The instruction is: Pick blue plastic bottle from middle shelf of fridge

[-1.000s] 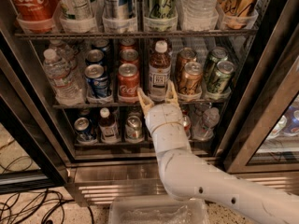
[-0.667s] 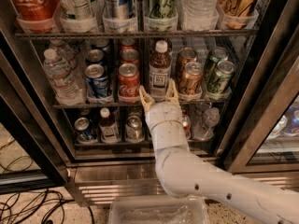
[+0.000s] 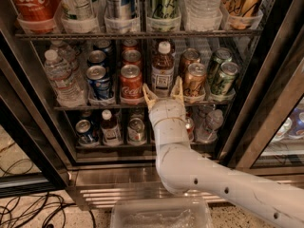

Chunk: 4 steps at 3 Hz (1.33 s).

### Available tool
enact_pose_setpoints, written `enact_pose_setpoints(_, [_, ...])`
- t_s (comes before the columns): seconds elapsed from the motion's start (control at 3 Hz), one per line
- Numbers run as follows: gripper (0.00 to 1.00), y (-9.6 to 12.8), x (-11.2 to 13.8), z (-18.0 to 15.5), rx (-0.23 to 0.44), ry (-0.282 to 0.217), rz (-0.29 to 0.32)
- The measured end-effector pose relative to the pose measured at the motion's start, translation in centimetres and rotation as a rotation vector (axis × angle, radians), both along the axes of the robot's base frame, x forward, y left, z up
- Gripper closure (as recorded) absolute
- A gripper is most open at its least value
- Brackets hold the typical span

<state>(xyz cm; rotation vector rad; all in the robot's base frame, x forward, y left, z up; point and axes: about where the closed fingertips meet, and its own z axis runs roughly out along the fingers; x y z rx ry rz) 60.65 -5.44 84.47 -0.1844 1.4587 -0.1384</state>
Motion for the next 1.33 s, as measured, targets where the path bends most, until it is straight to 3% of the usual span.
enact_pose_setpoints(1.0, [0.41,-0.6,1.7,0.0,0.006,0.001,-0.025])
enact_pose_setpoints(1.33, [0.60,-0.6,2.1,-0.2,0.010,0.012,-0.022])
